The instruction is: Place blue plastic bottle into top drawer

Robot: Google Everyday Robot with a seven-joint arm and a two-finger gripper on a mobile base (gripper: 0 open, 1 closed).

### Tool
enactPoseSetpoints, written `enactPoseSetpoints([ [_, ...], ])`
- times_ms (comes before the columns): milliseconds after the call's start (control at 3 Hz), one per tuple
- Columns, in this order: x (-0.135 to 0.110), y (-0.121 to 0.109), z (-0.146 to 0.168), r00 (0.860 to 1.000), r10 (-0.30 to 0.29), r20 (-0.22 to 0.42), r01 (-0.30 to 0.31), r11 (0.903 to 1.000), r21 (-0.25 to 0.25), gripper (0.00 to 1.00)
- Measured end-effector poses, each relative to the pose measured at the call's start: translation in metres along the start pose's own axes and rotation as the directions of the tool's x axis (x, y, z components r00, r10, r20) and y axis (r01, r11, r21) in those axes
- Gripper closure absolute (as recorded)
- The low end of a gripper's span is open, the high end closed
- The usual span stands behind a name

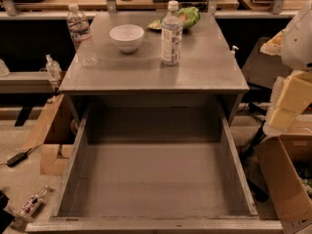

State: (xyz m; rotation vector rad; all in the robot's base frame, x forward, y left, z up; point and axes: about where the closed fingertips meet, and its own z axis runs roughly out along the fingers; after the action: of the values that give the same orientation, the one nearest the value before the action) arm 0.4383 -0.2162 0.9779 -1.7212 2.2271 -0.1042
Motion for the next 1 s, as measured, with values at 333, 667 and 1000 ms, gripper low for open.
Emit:
enactPoseSetpoints([
  [333,0.000,0.000,0.000,1.000,0.000,0.000,0.000,1.0000,0.000,0.00],
  [667,-0.007,-0.043,0.014,0.989,0.009,0.145,-0.016,0.9989,0.045,0.00],
  [1000,-0.017,-0.115,0.028,0.924,0.045,0.380,-0.092,0.9902,0.105,0.00],
])
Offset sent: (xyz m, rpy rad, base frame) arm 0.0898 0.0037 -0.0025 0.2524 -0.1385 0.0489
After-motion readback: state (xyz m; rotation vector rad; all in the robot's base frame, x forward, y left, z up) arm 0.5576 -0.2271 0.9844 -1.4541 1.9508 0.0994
